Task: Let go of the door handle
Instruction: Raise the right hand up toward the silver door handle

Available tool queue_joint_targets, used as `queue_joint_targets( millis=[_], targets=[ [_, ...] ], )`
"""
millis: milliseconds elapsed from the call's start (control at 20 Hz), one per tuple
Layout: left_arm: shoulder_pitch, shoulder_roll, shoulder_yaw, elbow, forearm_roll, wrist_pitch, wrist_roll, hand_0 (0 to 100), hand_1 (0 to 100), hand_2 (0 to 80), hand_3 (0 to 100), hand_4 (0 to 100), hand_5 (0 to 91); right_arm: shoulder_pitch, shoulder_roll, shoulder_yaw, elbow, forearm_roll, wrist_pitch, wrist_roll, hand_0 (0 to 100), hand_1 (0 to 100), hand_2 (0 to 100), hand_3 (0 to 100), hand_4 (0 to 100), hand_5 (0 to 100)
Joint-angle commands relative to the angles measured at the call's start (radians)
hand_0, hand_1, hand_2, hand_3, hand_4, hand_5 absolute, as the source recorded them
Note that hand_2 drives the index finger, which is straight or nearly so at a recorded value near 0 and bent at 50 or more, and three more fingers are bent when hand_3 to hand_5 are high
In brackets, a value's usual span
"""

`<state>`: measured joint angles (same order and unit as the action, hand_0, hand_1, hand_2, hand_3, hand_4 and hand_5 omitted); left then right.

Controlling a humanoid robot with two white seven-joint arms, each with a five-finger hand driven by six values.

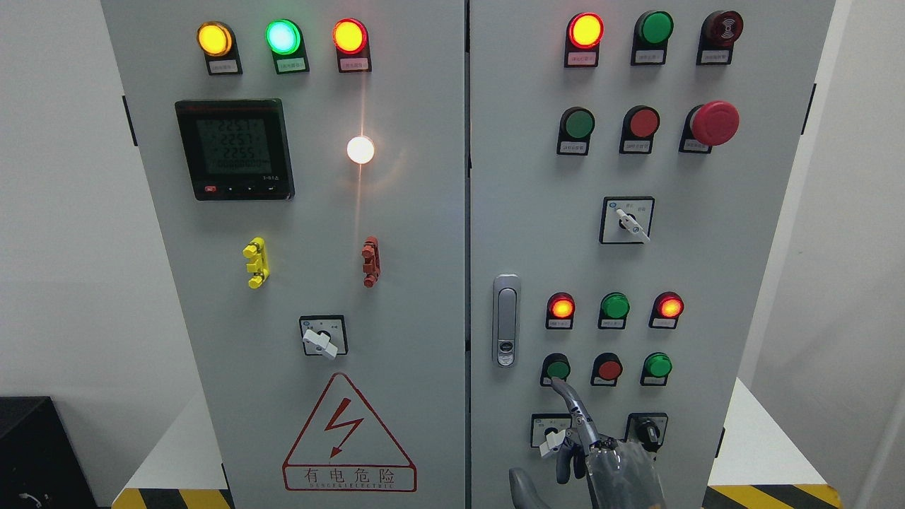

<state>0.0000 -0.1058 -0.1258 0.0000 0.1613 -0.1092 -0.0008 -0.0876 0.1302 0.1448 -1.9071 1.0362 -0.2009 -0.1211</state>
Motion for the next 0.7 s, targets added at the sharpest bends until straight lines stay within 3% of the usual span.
queue_joint_targets(
  millis=[0,200,501,651],
  targets=[
    [-0.028,0.0,-0.002,0.029,0.0,0.0,0.001,12,56,0.0,0,0,0.0,-0.044,-0.003,-0.001,0.036,0.152,0.0,-0.002,31,25,7,100,100,100],
    [-0.026,0.0,0.0,0.029,0.0,0.0,0.001,12,56,0.0,0,0,0.0,-0.047,-0.003,-0.001,0.043,0.235,0.001,-0.003,30,25,7,100,100,100],
    [-0.026,0.0,0.0,0.029,0.0,0.0,0.001,12,56,0.0,0,0,0.0,-0.064,-0.001,0.004,0.066,0.366,0.003,-0.045,30,24,7,100,100,100],
    [-0.026,0.0,0.0,0.029,0.0,0.0,0.001,12,56,0.0,0,0,0.0,-0.08,-0.001,0.035,0.076,0.427,0.046,-0.045,30,24,7,100,100,100]
  ],
)
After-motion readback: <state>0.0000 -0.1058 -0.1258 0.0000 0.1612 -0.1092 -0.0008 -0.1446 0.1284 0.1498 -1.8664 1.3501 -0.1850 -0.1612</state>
